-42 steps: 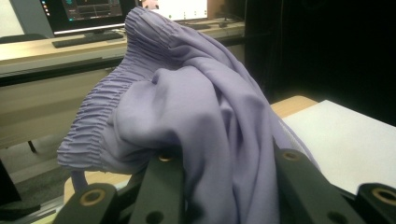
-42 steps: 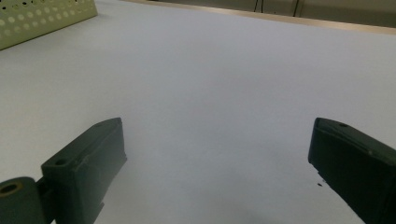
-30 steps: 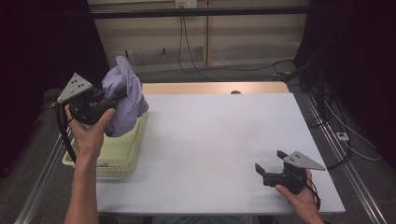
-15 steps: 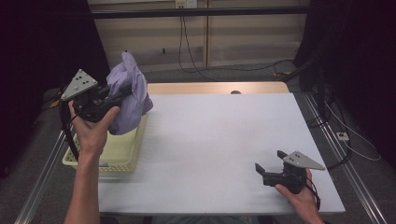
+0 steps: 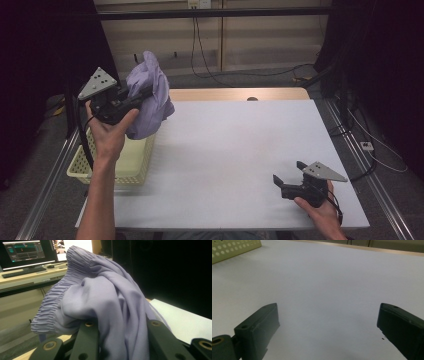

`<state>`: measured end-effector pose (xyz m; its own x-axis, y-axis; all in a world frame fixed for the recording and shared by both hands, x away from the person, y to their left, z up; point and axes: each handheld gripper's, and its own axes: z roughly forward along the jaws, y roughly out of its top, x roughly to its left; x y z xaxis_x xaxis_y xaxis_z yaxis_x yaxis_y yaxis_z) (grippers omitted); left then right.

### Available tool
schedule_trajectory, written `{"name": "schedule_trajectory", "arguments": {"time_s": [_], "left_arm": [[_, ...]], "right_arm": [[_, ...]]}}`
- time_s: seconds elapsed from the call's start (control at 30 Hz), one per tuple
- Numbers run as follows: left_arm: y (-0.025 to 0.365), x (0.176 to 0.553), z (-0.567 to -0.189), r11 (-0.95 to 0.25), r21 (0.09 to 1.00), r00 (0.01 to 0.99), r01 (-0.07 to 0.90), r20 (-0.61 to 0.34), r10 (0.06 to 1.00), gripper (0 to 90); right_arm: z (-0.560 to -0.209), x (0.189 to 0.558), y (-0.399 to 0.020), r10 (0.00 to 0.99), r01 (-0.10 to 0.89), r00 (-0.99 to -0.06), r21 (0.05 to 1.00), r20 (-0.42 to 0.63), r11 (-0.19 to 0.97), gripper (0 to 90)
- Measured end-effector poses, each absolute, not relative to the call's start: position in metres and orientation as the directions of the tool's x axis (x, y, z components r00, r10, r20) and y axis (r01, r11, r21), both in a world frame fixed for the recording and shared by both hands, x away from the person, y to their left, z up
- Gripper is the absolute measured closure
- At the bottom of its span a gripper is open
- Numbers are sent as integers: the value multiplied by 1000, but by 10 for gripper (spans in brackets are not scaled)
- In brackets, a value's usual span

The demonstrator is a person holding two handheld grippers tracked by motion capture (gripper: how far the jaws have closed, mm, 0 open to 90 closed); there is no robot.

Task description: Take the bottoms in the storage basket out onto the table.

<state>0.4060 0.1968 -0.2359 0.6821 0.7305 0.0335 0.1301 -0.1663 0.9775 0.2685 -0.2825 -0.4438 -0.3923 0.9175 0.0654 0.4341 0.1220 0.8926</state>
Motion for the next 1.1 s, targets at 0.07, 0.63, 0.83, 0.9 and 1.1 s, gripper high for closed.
{"name": "schedule_trajectory", "arguments": {"time_s": [0.07, 0.63, 0.83, 0.9, 1.1], "left_arm": [[193, 407, -235, -167, 977, 687, 130, 32, 726, 739], [163, 406, -242, -162, 978, 728, 129, 17, 685, 736], [146, 404, -246, -177, 975, 743, 132, 21, 669, 736], [141, 403, -247, -179, 975, 751, 131, 20, 659, 736], [132, 402, -251, -191, 973, 762, 133, 23, 647, 736]], "right_arm": [[-444, 268, -283, 919, 438, -388, 891, 69, 119, 41], [-444, 268, -282, 917, 436, -394, 891, 65, 124, 41], [-444, 269, -283, 917, 439, -394, 890, 67, 124, 41], [-444, 269, -282, 917, 442, -393, 889, 69, 122, 41], [-444, 268, -282, 915, 438, -397, 890, 67, 125, 41]]}}
